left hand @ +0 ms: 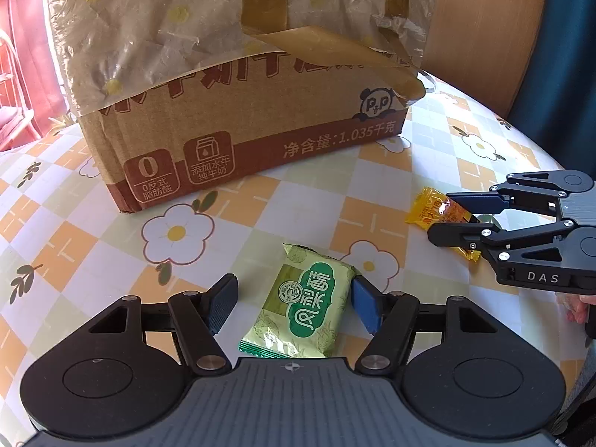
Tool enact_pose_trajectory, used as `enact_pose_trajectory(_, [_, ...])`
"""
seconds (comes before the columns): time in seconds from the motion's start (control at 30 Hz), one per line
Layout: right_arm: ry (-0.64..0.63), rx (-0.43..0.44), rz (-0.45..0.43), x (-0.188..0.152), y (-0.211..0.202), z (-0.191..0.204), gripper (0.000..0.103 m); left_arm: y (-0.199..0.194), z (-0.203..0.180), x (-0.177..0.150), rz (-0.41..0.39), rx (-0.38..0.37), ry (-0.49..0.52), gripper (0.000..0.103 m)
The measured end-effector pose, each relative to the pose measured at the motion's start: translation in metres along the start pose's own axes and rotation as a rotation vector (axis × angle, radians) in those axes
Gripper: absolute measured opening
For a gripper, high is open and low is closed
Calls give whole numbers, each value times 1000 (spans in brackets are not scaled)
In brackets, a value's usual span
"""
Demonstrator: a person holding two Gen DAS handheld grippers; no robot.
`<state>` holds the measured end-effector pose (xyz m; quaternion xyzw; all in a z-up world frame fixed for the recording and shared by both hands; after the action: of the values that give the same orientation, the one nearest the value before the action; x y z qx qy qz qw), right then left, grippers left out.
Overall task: Organize snacks
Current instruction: 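Grasp the yellow-orange packet with right tool while left tool grasps green cake packet, then lift both held packets and carry them over the box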
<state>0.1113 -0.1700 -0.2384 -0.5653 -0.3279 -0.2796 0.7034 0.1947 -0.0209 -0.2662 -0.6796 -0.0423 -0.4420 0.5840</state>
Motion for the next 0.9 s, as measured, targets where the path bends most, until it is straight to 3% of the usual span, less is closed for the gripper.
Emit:
enact_pose_trajectory(0.27, [-3, -1, 0, 0, 0, 0, 37, -7, -4, -10, -28, 107, -75, 67])
enact_pose_trajectory(0.3, [-2, 0, 0, 0, 0, 0, 37, -9, -4, -12, -32, 119, -87, 63])
enact_pose_trajectory(0.33, [-2, 0, 0, 0, 0, 0, 37, -13, -4, -13, -38, 130, -104, 44])
enact_pose_trajectory(0.37, [-3, 0, 0, 0, 0, 0, 37, -16, -2, -14, -34, 133, -128, 41])
enact_pose_trajectory(0.47, [-4, 0, 0, 0, 0, 0, 37, -23, 7, -18, -41, 97, -230, 40])
enact_pose_trajectory(0.9, [15, 3, 12, 2, -1, -2, 37, -65, 30, -18, -82, 149, -373, 40])
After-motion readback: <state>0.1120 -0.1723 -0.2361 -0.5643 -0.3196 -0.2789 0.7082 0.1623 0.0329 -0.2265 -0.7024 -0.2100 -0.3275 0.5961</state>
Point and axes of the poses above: each gripper's, at about its wrist camera, not at the fingertips, and y roughly the way its jaws point, z to its left, x to its top, the point moved 3 cm from there along y, roughly the way its jaws point, and after that the axes turned 8 degrees about x, right-handed, at the moved point
